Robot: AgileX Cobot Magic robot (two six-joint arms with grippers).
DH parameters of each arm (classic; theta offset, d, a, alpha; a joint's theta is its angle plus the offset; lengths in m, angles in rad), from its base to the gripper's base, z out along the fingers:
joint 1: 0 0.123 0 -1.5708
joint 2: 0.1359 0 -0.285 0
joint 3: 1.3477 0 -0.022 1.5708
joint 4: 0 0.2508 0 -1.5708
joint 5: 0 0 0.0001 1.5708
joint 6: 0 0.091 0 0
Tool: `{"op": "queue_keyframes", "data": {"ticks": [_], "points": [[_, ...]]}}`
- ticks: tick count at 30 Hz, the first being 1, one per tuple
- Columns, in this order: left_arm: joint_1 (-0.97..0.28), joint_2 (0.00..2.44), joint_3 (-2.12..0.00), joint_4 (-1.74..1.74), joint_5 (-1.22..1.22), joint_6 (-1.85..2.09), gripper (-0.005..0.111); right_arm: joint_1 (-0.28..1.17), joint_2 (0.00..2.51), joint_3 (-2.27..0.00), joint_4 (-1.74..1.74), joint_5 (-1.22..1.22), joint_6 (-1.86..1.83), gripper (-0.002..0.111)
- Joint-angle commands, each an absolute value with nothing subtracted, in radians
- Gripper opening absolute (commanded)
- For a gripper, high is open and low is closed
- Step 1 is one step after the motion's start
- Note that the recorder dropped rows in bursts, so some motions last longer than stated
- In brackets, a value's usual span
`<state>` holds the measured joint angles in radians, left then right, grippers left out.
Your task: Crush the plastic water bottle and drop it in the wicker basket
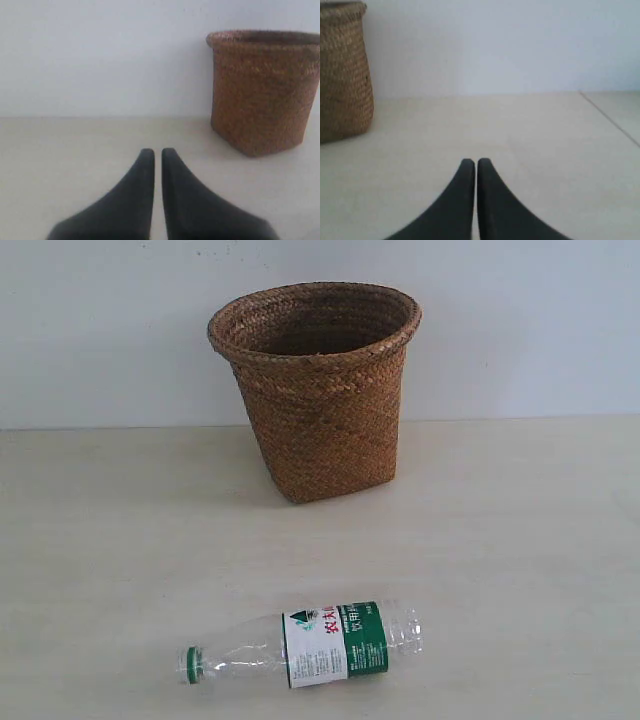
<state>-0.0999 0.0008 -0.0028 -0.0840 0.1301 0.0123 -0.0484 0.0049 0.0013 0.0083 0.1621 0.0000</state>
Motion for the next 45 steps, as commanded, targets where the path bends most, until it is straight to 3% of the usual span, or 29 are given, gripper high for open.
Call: {"op": "queue_keyframes", "data": {"ticks": [1,8,17,28,33,45], "points": [[-0.098,0.000,0.000,-0.164,0.000,-0.034,0.004,-0.050,0.000,0.000,0.017,-0.035,0.000,0.000],[-0.098,0.000,0.000,-0.228,-0.215,-0.194,0.004,-0.050,0.000,0.000,0.020,-0.259,0.225,0.000],[-0.098,0.124,-0.162,-0.158,-0.276,-0.273,0.004,-0.050,0.068,-0.201,-0.009,-0.121,0.260,0.000],[-0.106,0.570,-0.530,0.080,0.029,-0.269,0.004,-0.050,0.439,-0.514,-0.087,0.066,0.183,0.000],[-0.106,0.718,-0.653,0.112,0.198,-0.187,0.004,-0.050,0.607,-0.665,-0.080,0.281,0.048,0.000],[-0.118,1.023,-0.867,-0.385,0.657,0.618,0.004,-0.050,0.978,-0.955,0.485,0.799,-0.650,0.000]]}}
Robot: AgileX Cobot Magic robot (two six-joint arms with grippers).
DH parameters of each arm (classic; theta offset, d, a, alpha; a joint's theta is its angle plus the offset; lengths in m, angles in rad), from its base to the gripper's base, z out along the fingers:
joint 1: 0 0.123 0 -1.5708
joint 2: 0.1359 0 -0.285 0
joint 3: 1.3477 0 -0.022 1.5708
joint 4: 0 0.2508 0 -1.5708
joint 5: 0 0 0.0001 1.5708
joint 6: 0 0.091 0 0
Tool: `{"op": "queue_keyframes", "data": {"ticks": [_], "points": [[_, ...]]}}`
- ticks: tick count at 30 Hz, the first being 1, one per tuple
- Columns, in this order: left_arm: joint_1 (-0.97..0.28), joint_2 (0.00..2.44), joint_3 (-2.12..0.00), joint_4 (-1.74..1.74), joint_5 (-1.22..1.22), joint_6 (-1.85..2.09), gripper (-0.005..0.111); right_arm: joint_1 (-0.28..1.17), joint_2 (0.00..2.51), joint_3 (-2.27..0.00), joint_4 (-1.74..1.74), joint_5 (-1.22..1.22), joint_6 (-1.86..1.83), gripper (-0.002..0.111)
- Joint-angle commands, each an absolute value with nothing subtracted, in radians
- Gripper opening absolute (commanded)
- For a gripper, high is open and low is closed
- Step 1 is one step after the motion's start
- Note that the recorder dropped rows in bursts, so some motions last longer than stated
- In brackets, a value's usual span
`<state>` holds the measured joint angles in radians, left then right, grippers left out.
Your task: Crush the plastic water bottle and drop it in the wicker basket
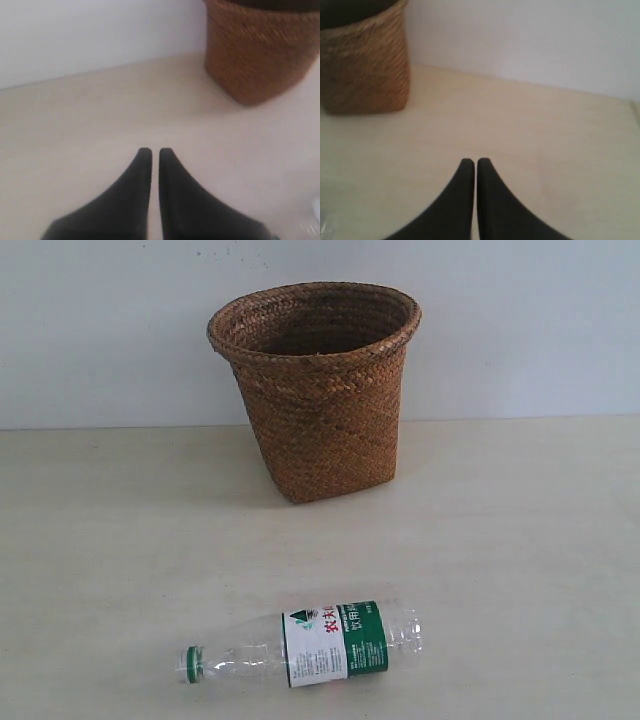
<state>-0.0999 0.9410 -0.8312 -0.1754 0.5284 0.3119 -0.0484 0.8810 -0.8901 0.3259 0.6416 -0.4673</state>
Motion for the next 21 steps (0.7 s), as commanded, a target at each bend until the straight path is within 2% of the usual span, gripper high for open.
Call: {"op": "queue_keyframes", "data": {"ticks": [1,5,12,21], "points": [[-0.135,1.049,-0.869,-0.408,0.683,0.686,0.004,-0.050,1.008,-0.969,0.532,0.829,-0.692,0.000],[-0.232,1.137,-0.872,-0.367,0.720,0.780,0.004,-0.005,1.081,-0.986,0.595,0.885,-0.764,0.000],[-0.372,1.273,-0.873,-0.324,0.736,0.884,0.004,0.170,1.189,-0.990,0.593,0.903,-0.819,0.000],[-0.453,1.433,-0.873,-0.324,0.737,1.015,0.005,0.353,1.354,-1.055,0.591,0.909,-0.843,0.000]]}}
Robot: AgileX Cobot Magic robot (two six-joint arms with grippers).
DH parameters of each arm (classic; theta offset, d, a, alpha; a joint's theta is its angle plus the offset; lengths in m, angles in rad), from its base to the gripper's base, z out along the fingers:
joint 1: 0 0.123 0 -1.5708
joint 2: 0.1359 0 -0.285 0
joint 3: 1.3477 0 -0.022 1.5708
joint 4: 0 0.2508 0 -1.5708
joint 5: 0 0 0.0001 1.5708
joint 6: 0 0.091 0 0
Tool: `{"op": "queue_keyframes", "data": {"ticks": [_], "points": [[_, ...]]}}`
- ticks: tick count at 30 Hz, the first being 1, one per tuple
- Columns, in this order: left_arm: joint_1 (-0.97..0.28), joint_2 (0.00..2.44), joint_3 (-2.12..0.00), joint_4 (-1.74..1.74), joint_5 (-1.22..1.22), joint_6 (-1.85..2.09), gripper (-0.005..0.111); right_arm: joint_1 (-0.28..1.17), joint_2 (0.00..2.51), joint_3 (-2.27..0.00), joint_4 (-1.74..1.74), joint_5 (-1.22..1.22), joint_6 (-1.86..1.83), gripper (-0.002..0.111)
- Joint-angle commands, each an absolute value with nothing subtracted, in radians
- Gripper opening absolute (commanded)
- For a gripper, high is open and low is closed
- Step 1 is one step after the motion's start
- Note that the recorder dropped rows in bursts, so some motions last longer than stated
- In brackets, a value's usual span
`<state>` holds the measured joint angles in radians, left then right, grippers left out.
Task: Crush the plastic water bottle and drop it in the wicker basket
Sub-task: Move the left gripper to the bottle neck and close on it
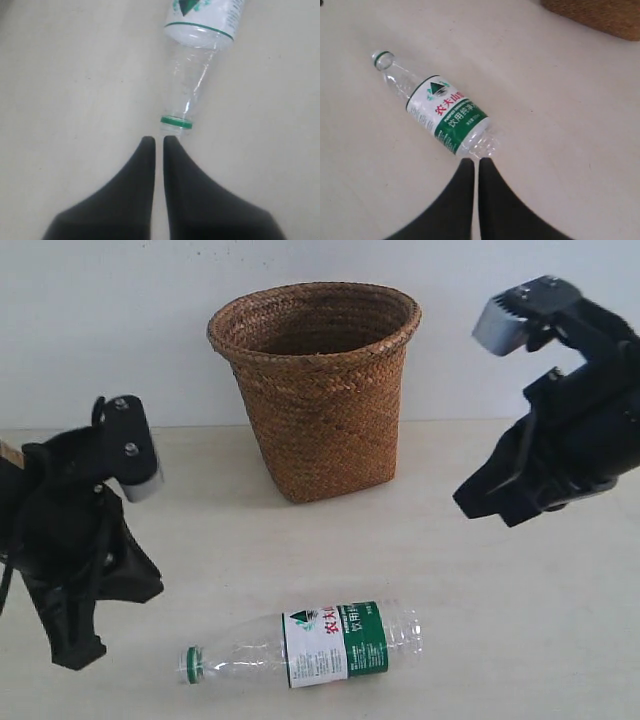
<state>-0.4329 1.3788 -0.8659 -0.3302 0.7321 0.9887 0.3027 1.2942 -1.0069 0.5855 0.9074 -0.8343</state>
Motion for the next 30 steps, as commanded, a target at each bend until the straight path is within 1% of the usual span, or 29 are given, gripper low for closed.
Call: {"op": "queue_keyframes", "data": {"ticks": [1,2,4,5,6,7,8,13,14,17,30], "points": [[-0.453,1.451,-0.873,-0.324,0.737,1.031,0.007,0.362,1.373,-1.070,0.589,0.909,-0.841,0.000],[-0.453,1.469,-0.873,-0.324,0.737,1.046,0.011,0.370,1.392,-1.081,0.589,0.909,-0.835,0.000],[-0.453,1.503,-0.873,-0.330,0.737,1.097,0.026,0.371,1.430,-1.105,0.592,0.913,-0.835,0.000],[-0.453,1.530,-0.873,-0.363,0.737,1.172,0.047,0.371,1.464,-1.120,0.592,0.926,-0.835,0.000],[-0.453,1.543,-0.873,-0.385,0.732,1.211,0.059,0.371,1.480,-1.129,0.592,0.928,-0.835,0.000],[-0.453,1.564,-0.873,-0.439,0.722,1.278,0.076,0.371,1.505,-1.129,0.592,0.927,-0.835,0.000],[-0.453,1.582,-0.873,-0.469,0.715,1.320,0.078,0.371,1.529,-1.129,0.592,0.924,-0.835,0.000],[-0.453,1.679,-0.919,-0.462,0.730,1.343,0.078,0.371,1.603,-1.129,0.592,0.890,-0.835,0.000],[-0.453,1.703,-0.932,-0.459,0.732,1.358,0.076,0.371,1.617,-1.129,0.592,0.882,-0.837,0.000],[-0.453,1.742,-0.939,-0.423,0.730,1.388,0.074,0.371,1.626,-1.129,0.594,0.868,-0.837,0.000],[-0.453,1.838,-0.941,-0.406,0.627,1.406,0.074,0.371,1.629,-1.129,0.594,0.830,-0.835,0.000]]}}
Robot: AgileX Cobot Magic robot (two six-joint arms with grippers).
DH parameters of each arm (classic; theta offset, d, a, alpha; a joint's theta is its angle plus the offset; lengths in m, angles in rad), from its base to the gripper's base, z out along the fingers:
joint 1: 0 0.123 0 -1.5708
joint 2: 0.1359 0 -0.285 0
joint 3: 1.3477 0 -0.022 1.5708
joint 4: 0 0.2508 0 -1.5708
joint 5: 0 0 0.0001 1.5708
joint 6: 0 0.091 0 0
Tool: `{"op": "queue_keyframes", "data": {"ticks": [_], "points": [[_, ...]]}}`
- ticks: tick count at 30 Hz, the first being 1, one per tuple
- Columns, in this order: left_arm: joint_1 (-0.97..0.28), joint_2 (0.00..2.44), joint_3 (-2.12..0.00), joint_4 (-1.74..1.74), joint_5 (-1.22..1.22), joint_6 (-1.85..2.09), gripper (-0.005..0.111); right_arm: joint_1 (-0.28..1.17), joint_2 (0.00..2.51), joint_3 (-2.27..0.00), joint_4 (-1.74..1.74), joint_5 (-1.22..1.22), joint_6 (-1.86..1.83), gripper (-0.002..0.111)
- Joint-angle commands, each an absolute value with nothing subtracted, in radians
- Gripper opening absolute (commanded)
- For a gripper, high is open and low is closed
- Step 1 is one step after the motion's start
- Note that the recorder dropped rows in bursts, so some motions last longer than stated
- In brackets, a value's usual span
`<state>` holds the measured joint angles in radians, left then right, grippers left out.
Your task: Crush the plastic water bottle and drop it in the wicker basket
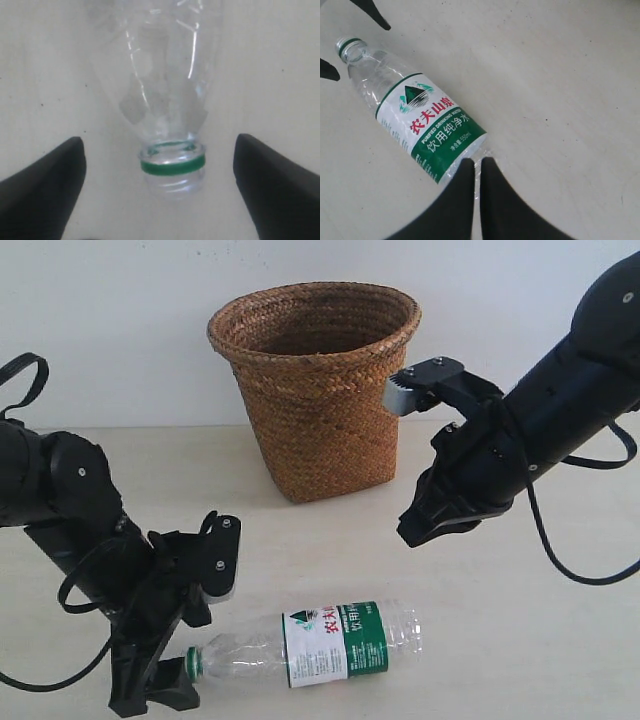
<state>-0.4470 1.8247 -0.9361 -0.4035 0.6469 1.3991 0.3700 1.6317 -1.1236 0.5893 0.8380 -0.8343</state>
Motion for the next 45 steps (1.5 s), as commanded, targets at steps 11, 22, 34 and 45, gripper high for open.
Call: {"op": "queue_keyframes", "data": {"ticks": [11,22,34,45], "points": [[-0.453,1.885,-0.941,-0.402,0.573,1.406,0.053,0.371,1.629,-1.129,0.594,0.830,-0.835,0.000],[-0.453,1.885,-0.941,-0.400,0.621,1.455,0.004,0.371,1.631,-1.129,0.652,0.829,-0.759,0.000],[-0.453,1.885,-0.941,-0.399,0.623,1.428,0.004,0.460,1.806,-1.197,0.839,0.875,-0.777,0.000],[-0.453,1.885,-0.941,-0.393,0.625,1.397,0.004,0.550,1.943,-1.281,0.724,0.886,-0.547,0.000]]}}
